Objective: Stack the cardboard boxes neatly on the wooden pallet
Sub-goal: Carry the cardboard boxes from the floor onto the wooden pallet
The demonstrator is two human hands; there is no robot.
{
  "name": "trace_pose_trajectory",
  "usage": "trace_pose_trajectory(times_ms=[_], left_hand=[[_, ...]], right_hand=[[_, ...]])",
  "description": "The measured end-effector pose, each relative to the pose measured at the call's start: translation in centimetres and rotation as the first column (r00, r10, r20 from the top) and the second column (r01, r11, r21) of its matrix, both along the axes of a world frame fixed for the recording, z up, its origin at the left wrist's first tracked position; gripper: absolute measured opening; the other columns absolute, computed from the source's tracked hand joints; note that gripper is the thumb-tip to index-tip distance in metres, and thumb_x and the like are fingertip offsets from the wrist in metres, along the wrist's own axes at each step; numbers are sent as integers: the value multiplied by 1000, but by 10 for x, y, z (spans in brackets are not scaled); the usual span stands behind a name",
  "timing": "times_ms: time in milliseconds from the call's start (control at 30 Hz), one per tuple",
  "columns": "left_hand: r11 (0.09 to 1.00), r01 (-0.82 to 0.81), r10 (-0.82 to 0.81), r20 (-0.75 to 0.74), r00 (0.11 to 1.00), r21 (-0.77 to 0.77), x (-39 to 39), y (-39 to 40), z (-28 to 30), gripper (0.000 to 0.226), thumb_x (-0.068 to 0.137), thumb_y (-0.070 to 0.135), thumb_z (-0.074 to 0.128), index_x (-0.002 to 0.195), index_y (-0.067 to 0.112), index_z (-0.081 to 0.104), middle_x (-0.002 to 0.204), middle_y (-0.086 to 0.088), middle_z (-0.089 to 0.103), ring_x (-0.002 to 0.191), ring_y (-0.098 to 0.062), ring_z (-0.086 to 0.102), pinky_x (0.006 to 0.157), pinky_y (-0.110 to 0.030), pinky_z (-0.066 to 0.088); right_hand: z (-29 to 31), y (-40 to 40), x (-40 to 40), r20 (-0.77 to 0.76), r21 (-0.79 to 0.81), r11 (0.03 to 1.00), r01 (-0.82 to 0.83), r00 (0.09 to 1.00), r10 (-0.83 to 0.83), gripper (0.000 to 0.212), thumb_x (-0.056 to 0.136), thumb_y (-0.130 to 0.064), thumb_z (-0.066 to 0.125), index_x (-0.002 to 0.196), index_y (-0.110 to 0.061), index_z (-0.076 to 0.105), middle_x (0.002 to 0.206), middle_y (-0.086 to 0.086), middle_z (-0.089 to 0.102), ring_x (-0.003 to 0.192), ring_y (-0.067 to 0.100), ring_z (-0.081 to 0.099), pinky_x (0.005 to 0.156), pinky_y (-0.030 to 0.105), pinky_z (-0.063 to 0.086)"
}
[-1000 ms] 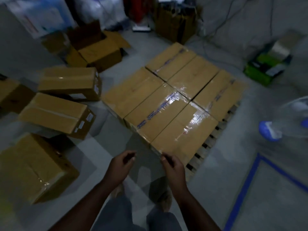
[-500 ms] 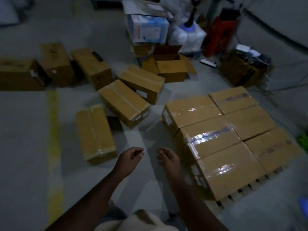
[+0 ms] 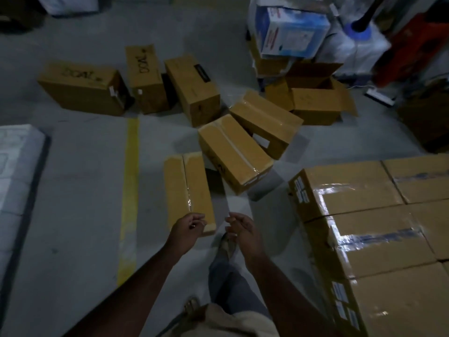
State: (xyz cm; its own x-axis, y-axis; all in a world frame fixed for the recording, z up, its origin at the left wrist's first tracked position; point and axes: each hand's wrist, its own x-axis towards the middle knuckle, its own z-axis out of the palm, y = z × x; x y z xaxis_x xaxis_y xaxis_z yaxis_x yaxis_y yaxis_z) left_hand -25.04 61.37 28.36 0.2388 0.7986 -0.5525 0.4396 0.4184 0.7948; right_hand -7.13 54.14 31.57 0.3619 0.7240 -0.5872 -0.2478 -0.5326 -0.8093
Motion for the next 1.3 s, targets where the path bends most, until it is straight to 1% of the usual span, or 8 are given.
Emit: trace_pose_trajectory(times_ms=[267,567,667,767,933,1033,1133,1300], left_hand=[[988,-125,104,-209,972,-89,6,131,-123,22,96,13,65,117,19,68,111,-7,75,102,-25,70,91,-38,55],[929,-301,207,-371,905,-216,-16,214,-377,63,88,34,76,143,15,52,140,-5,57,126,-25,57,104,-43,50],[879,-388,219,-489,844,-276,-44,215,-460,125,54,60,89,153,10,30,153,-11,42,137,-33,47,110,-52,45],[757,-515,323,-455,830,-402,-71,204,-505,126,31,67,87,138,10,53,133,-8,65,116,-27,64,99,-44,56],[802,-433,318,-321,892,-411,-85,202,-480,76,66,49,90,131,19,64,116,5,73,102,-14,69,82,-27,57],[854,-422,363,-233,902,-303,-98,200,-426,63,76,41,87,131,23,64,119,5,74,108,-16,71,91,-37,59],[890,-383,372,-93,924,-247,-106,207,-344,45,92,17,75,135,15,62,122,3,74,110,-13,71,87,-25,58],[898,-324,333,-21,943,-299,-116,217,-202,43,94,28,71,137,25,62,120,11,73,108,-12,70,90,-34,57]], right_hand=[[-168,166,-8,-79,-170,975,-145,988,133,20,101,-18,63,120,-14,71,104,-4,74,102,22,70,78,31,55],[-422,240,-26,177,-276,919,-282,925,337,23,101,-19,63,119,-21,77,122,-5,76,112,5,68,104,35,54],[-491,228,-38,279,-351,905,-240,896,346,59,96,-25,73,151,-21,51,155,0,50,131,9,51,110,27,43],[-525,219,-50,184,-494,856,-155,943,277,93,88,-34,82,162,-21,27,157,2,44,141,26,47,109,33,44],[-521,216,-44,160,-454,879,-146,957,241,63,89,-29,81,146,-24,54,118,-12,60,103,6,56,64,-3,40],[-481,216,-43,151,-400,900,-172,956,249,68,84,-53,79,146,-41,52,128,-19,64,119,12,60,85,15,53],[-408,223,-38,105,-364,918,-158,972,210,79,73,-74,76,143,-50,52,131,-20,66,123,15,63,103,46,55],[-254,221,-37,-27,-310,944,-108,994,105,44,88,-34,78,130,-39,69,118,-16,75,113,16,69,102,48,56]])
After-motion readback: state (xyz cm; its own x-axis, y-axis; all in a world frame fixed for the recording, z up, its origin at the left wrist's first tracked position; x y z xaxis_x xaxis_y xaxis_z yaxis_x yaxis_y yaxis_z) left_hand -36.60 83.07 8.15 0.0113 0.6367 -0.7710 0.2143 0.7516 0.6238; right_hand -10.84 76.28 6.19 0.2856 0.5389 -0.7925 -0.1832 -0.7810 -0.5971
